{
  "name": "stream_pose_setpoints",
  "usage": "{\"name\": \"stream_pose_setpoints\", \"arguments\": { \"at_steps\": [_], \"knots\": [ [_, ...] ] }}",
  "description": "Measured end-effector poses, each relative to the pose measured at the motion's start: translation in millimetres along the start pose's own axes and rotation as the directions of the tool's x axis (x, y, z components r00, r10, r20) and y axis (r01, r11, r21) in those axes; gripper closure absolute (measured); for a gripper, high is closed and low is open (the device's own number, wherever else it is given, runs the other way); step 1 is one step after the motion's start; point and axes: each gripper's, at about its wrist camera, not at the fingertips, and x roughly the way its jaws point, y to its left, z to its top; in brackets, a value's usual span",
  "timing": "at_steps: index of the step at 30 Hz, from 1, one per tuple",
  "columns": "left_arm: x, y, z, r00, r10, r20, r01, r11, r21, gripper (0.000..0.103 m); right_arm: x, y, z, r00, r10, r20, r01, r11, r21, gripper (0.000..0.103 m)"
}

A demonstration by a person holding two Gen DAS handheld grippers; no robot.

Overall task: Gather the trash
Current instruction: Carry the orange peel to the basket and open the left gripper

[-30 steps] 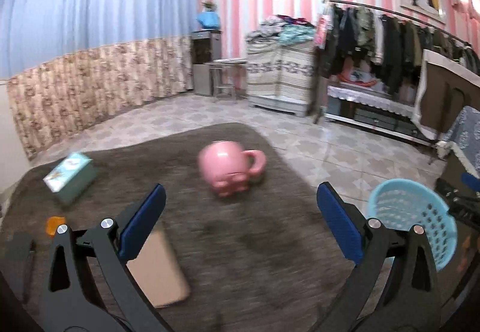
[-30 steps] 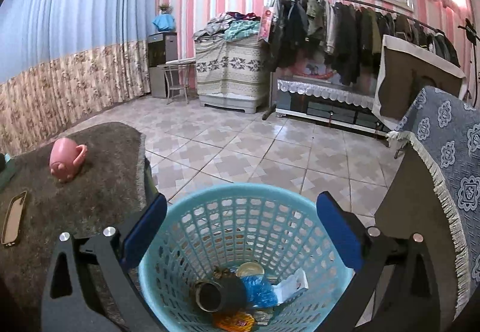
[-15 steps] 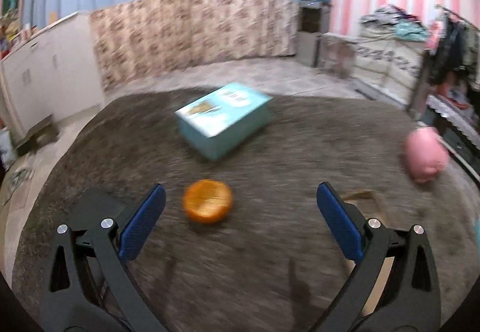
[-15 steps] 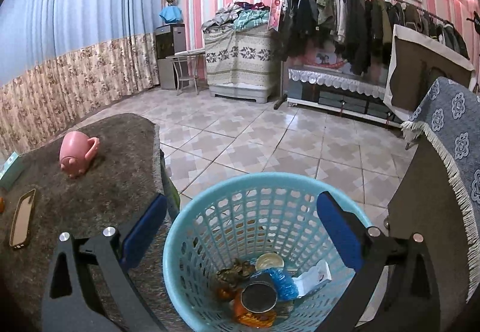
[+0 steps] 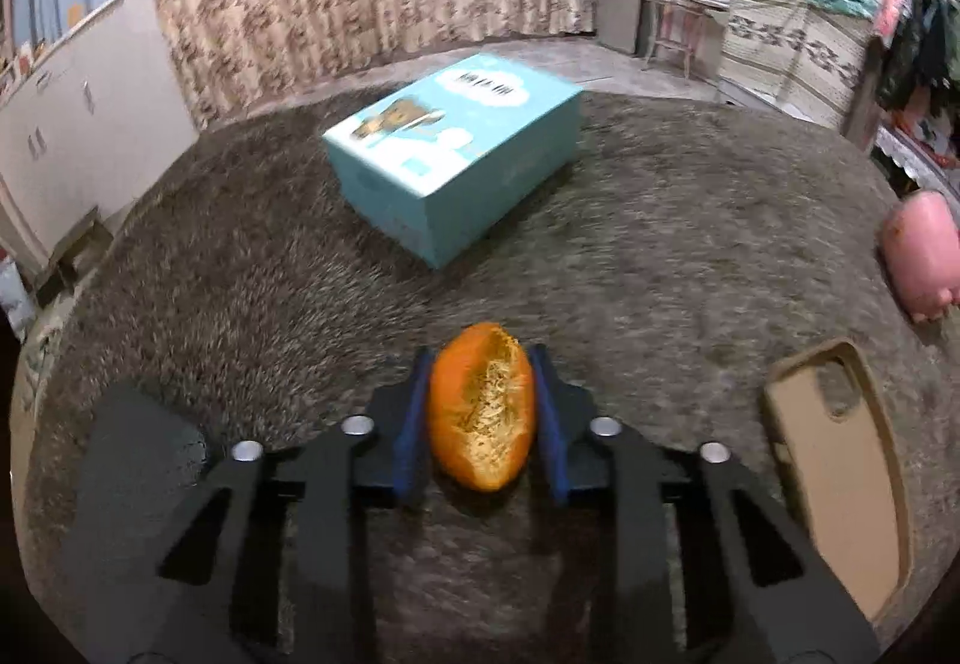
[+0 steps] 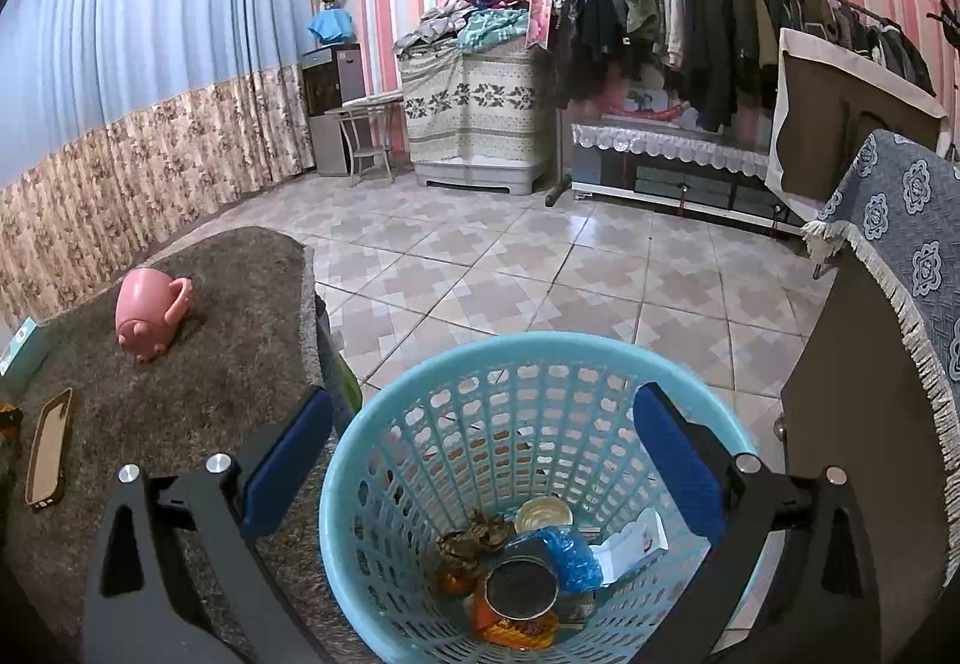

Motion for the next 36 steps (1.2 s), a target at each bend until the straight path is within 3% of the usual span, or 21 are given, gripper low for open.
{"name": "stream_pose_setpoints", "arguments": {
  "at_steps": [4, 7, 9, 13, 17, 23, 27, 28, 31, 34, 36],
  "knots": [
    [-43, -42, -6, 0.994, -0.072, 0.08, 0.066, 0.995, 0.076, 0.076, -4, -14, 1, 1.0, -0.011, 0.013, 0.011, 0.999, 0.039, 0.005],
    [-90, -93, -10, 0.968, -0.192, 0.159, 0.169, 0.975, 0.146, 0.076, -8, -23, 2, 0.999, -0.027, 0.021, 0.026, 0.998, 0.052, 0.005],
    [-121, -137, -16, 0.937, -0.292, 0.194, 0.252, 0.946, 0.207, 0.076, -12, -29, 3, 0.999, -0.043, 0.033, 0.041, 0.997, 0.059, 0.005],
    [-164, -226, -38, 0.861, -0.478, 0.177, 0.404, 0.852, 0.332, 0.076, -16, -40, 2, 0.996, -0.081, 0.044, 0.078, 0.995, 0.059, 0.005],
    [-182, -311, -66, 0.808, -0.582, 0.089, 0.494, 0.752, 0.436, 0.076, -20, -58, 3, 0.992, -0.113, 0.052, 0.108, 0.99, 0.092, 0.005],
    [-190, -397, -107, 0.764, -0.646, -0.005, 0.549, 0.646, 0.53, 0.076, -28, -90, 3, 0.984, -0.162, 0.069, 0.149, 0.974, 0.168, 0.005],
    [-191, -428, -123, 0.739, -0.671, -0.057, 0.585, 0.598, 0.548, 0.073, -30, -110, -1, 0.982, -0.176, 0.064, 0.16, 0.965, 0.207, 0.005],
    [-190, -430, -122, 0.733, -0.677, -0.061, 0.591, 0.59, 0.551, 0.067, -31, -113, -1, 0.983, -0.173, 0.064, 0.155, 0.963, 0.219, 0.005],
    [-195, -439, -119, 0.747, -0.665, -0.002, 0.546, 0.611, 0.572, 0.017, -33, -119, -2, 0.984, -0.164, 0.07, 0.142, 0.959, 0.243, 0.005],
    [-206, -421, -108, 0.754, -0.654, 0.063, 0.51, 0.643, 0.571, 0.012, -36, -119, -2, 0.985, -0.155, 0.079, 0.133, 0.963, 0.234, 0.005],
    [-211, -401, -99, 0.775, -0.622, 0.109, 0.477, 0.69, 0.544, 0.008, -37, -115, -3, 0.988, -0.134, 0.081, 0.114, 0.968, 0.222, 0.005]
  ]
}}
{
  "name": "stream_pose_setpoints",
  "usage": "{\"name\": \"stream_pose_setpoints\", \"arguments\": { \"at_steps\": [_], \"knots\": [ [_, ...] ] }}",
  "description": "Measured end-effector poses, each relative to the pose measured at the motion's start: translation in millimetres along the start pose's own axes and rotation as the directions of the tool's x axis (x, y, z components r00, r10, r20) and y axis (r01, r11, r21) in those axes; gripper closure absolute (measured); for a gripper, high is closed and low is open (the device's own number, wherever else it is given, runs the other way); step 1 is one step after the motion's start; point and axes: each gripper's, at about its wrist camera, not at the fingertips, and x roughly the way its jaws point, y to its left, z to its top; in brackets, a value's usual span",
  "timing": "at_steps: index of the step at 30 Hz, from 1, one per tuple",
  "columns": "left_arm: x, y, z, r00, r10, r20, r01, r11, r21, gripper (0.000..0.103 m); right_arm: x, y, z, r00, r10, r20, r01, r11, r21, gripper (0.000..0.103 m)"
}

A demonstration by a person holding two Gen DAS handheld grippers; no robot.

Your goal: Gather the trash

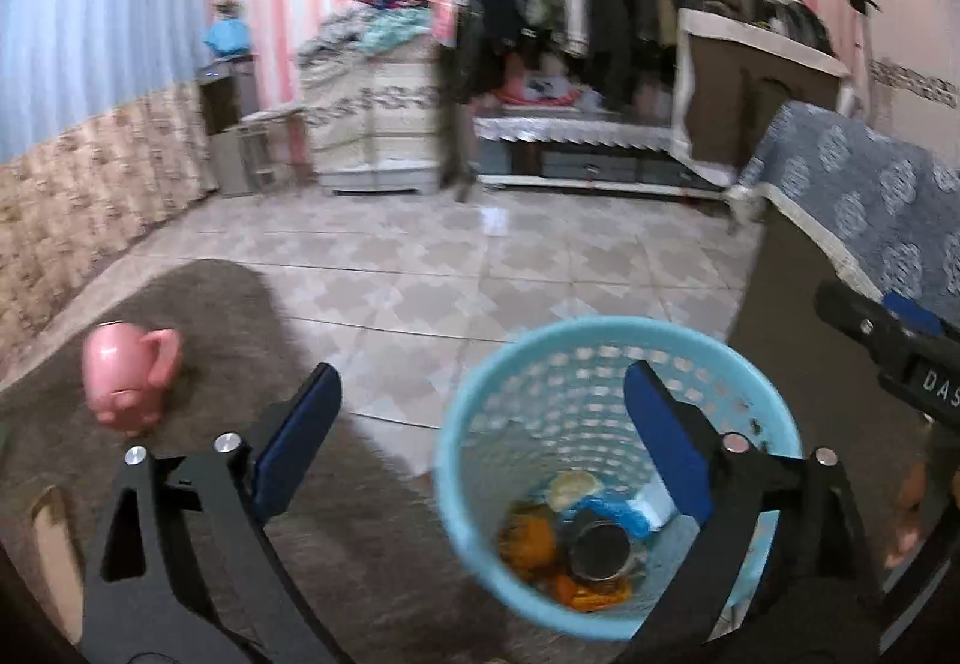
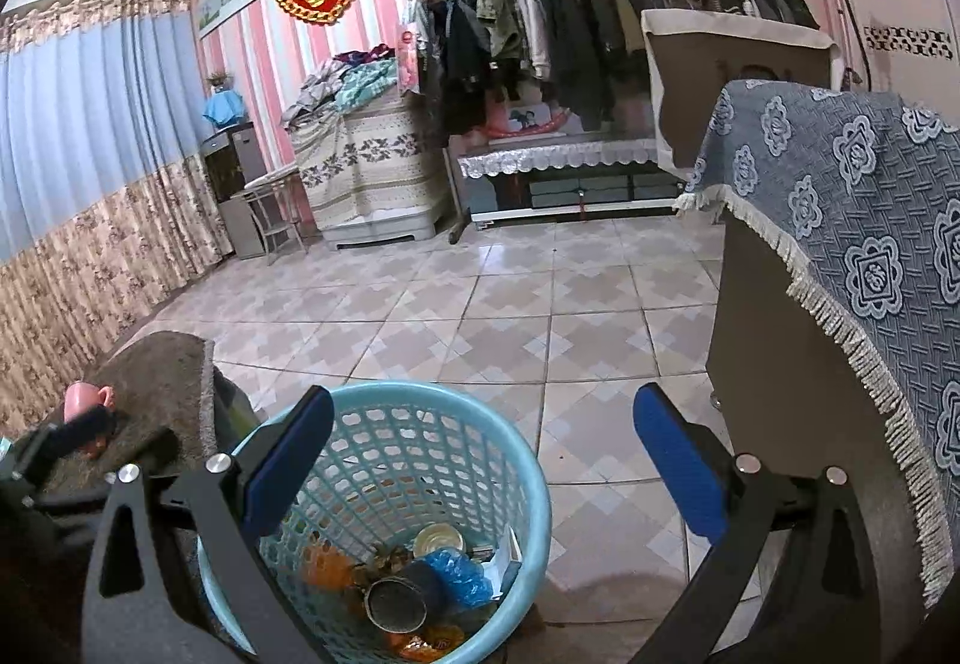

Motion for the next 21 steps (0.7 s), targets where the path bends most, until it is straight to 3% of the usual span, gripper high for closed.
{"name": "stream_pose_setpoints", "arguments": {
  "at_steps": [5, 11, 14, 19, 21],
  "knots": [
    [-54, 46, -8, 0.988, 0.146, 0.04, -0.143, 0.988, -0.061, 0.006, -8, 29, -7, 0.996, 0.088, -0.027, -0.09, 0.993, -0.081, 0.005],
    [-139, 99, -31, 0.953, 0.295, 0.06, -0.283, 0.946, -0.16, 0.006, -38, 89, -23, 0.971, 0.231, -0.056, -0.238, 0.951, -0.198, 0.005],
    [-186, 125, -51, 0.92, 0.387, 0.065, -0.367, 0.907, -0.207, 0.005, -62, 116, -34, 0.952, 0.299, -0.063, -0.305, 0.924, -0.231, 0.004],
    [-243, 150, -86, 0.889, 0.455, 0.051, -0.422, 0.858, -0.293, 0.005, -98, 149, -60, 0.929, 0.361, -0.08, -0.368, 0.89, -0.27, 0.004],
    [-263, 154, -103, 0.868, 0.494, 0.059, -0.456, 0.837, -0.302, 0.005, -113, 161, -77, 0.921, 0.381, -0.086, -0.389, 0.87, -0.302, 0.004]
  ]
}}
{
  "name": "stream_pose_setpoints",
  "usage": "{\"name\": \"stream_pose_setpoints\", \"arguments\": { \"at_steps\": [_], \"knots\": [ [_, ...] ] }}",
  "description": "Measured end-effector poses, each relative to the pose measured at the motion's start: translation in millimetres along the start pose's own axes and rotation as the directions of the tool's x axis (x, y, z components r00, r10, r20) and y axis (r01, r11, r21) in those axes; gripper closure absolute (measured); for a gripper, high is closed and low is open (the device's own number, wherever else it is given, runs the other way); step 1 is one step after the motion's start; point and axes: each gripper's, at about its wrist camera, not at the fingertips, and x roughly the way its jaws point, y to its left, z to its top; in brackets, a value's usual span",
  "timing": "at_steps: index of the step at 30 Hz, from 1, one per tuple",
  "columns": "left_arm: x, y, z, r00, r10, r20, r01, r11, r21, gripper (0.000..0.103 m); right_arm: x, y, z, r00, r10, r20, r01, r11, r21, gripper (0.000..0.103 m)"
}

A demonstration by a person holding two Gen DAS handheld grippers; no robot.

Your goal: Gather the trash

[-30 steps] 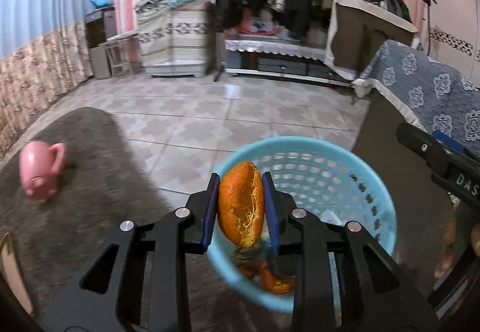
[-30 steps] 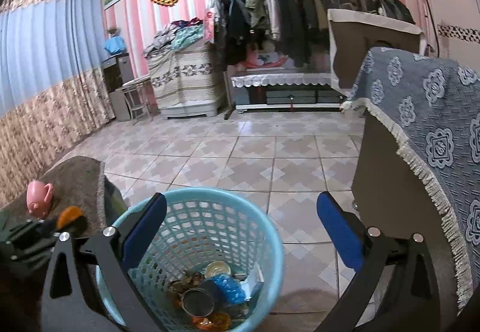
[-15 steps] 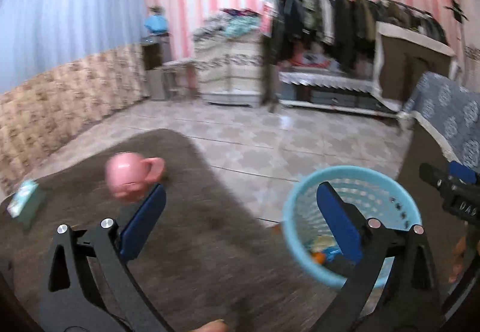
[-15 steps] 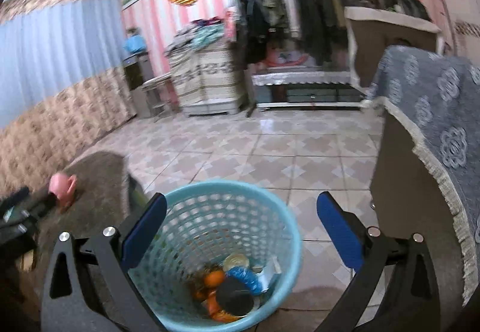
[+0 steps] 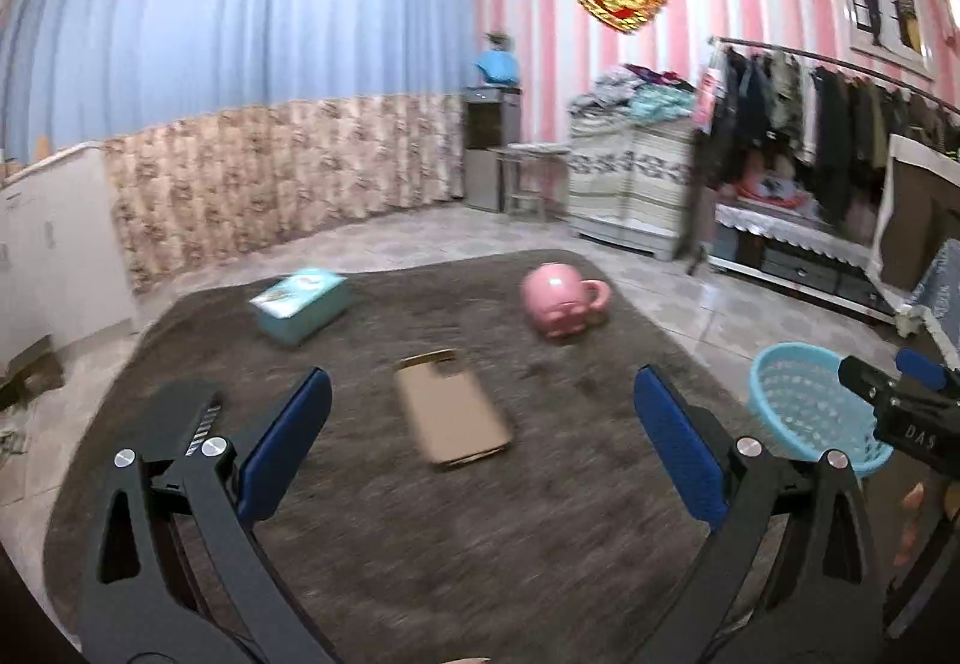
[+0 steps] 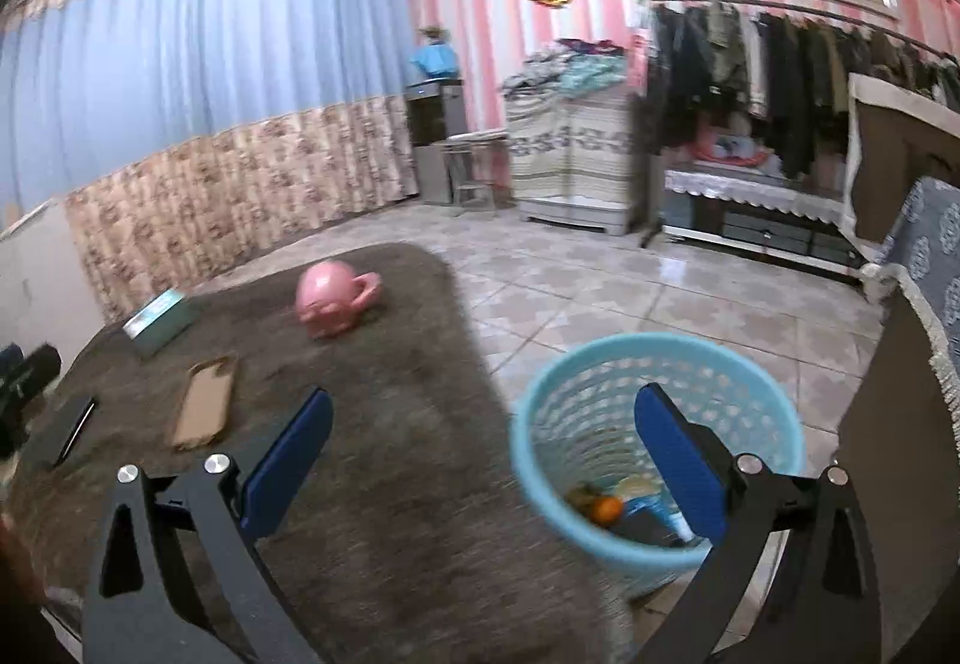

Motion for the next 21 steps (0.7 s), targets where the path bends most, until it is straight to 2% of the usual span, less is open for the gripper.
{"name": "stream_pose_setpoints", "arguments": {
  "at_steps": [3, 7, 10, 14, 21],
  "knots": [
    [-19, 17, -17, 0.999, 0.046, 0.015, -0.046, 0.999, -0.021, 0.005, -15, 29, -19, 1.0, 0.021, 0.015, -0.02, 0.998, -0.065, 0.005],
    [-36, 27, -34, 0.998, 0.053, 0.019, -0.052, 0.997, -0.048, 0.005, -35, 51, -38, 0.999, 0.029, 0.033, -0.025, 0.993, -0.116, 0.004],
    [-43, 24, -46, 0.998, 0.062, 0.025, -0.061, 0.997, -0.038, 0.005, -47, 59, -45, 0.998, 0.036, 0.044, -0.03, 0.992, -0.125, 0.005],
    [-44, 24, -55, 0.999, 0.03, 0.02, -0.029, 0.998, -0.055, 0.005, -56, 64, -50, 0.997, 0.045, 0.058, -0.037, 0.99, -0.139, 0.005],
    [-46, 25, -61, 0.998, 0.031, 0.056, -0.028, 0.999, -0.043, 0.005, -48, 58, -43, 0.997, 0.055, 0.052, -0.048, 0.991, -0.128, 0.005]
  ]
}}
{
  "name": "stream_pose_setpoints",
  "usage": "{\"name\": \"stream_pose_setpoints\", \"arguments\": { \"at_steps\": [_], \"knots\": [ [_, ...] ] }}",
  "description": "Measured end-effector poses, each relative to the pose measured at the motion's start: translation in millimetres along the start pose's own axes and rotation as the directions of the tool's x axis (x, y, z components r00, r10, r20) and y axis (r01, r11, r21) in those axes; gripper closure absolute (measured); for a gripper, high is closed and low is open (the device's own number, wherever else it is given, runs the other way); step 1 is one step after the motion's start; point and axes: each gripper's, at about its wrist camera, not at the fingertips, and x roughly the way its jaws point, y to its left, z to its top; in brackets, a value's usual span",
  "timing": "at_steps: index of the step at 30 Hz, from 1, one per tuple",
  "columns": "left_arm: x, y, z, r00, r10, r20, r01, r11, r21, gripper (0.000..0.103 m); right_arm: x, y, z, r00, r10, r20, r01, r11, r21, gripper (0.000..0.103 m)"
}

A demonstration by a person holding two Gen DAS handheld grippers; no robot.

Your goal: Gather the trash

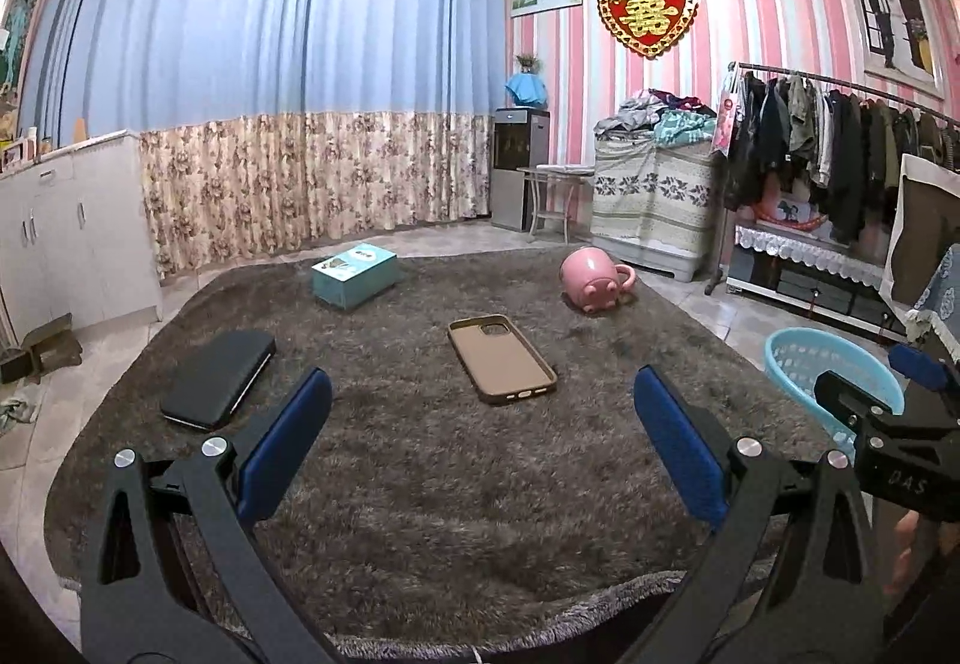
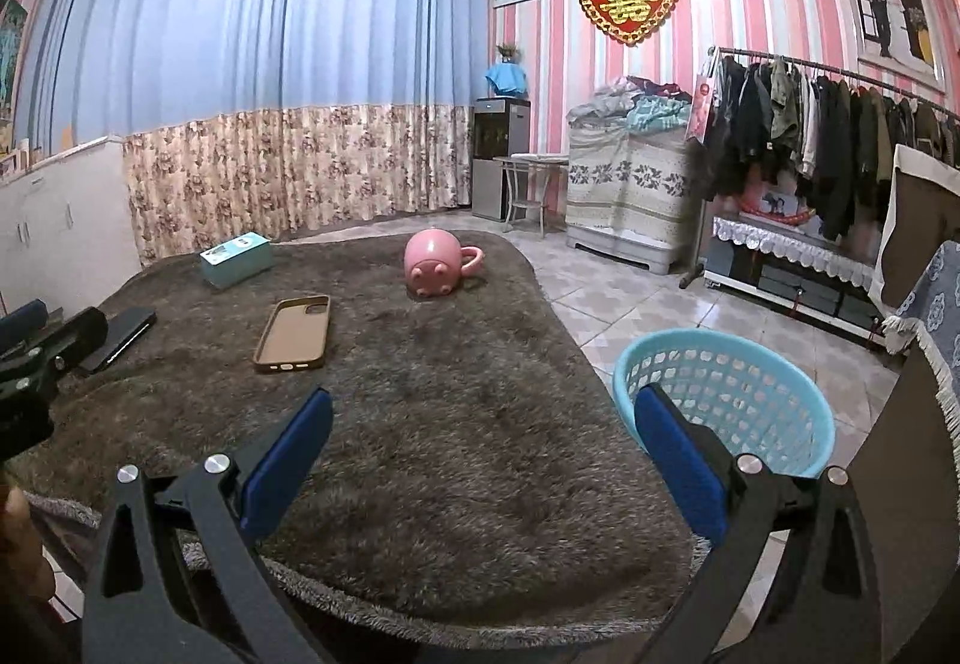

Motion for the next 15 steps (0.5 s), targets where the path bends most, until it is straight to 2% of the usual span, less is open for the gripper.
{"name": "stream_pose_setpoints", "arguments": {
  "at_steps": [15],
  "knots": [
    [11, 6, -4, 1.0, -0.003, -0.019, 0.003, 1.0, -0.027, 0.005, 6, 8, -3, 1.0, -0.003, 0.013, 0.004, 1.0, -0.023, 0.005]
  ]
}}
